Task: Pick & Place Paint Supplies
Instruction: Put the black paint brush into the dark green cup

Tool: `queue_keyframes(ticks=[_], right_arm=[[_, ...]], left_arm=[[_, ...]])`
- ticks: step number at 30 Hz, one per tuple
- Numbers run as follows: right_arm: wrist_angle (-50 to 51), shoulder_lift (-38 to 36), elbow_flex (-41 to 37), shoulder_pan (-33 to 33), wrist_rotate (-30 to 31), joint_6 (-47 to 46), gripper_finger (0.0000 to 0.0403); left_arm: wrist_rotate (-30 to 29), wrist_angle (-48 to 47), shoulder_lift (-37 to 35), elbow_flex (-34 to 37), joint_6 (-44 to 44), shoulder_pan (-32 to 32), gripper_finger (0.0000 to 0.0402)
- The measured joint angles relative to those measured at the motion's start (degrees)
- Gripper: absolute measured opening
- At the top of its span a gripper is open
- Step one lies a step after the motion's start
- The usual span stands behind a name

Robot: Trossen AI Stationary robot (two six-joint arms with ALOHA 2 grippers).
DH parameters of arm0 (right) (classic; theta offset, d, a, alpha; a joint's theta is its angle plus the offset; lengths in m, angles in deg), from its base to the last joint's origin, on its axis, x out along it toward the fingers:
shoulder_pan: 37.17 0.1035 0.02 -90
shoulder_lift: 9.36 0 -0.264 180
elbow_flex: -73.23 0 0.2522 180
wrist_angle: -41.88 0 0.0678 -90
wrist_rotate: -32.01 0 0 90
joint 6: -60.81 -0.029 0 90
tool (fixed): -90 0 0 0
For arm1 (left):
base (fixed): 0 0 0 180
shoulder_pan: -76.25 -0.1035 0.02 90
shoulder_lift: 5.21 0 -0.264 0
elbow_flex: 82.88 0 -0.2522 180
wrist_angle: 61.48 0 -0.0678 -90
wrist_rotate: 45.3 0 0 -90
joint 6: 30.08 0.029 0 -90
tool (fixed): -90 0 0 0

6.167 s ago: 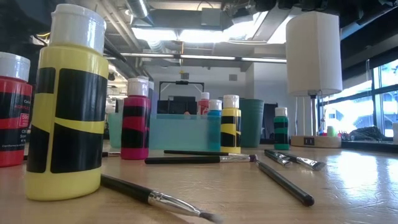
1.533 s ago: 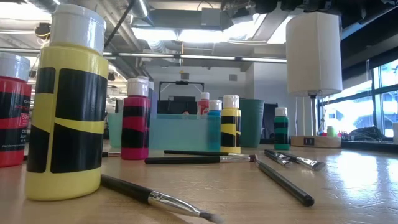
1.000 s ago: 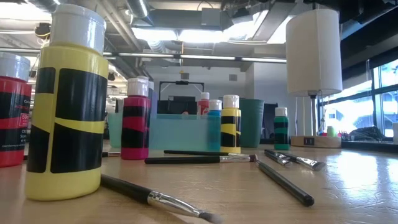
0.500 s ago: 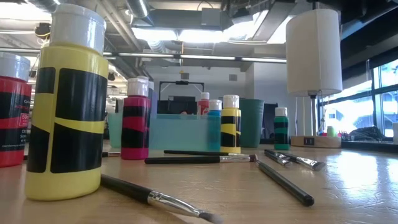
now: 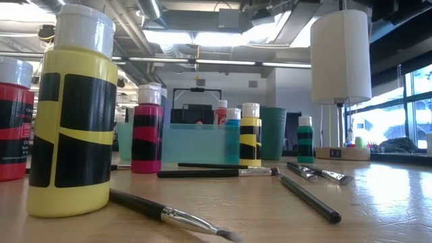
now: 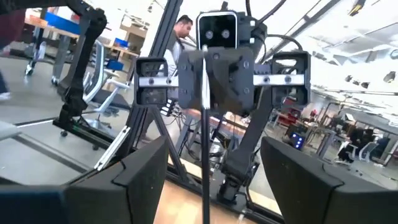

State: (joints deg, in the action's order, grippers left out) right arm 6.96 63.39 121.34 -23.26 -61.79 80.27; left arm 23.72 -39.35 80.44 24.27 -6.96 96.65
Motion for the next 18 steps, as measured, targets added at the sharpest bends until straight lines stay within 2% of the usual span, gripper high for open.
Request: queue_keyframes(ticks=[6,18], right_arm=[[0.07,0.74,0.0,0.02,-2.81,0.29,0.0259],[-0.11,0.74,0.0,0.04,-2.81,1.09,0.0259]], left_arm=[[-0.58,5.67,3.68,-0.07,-0.4,-1.05,0.0002],[-0.01,6.83,5.92,-0.07,-1.98,-3.54,0.0002]])
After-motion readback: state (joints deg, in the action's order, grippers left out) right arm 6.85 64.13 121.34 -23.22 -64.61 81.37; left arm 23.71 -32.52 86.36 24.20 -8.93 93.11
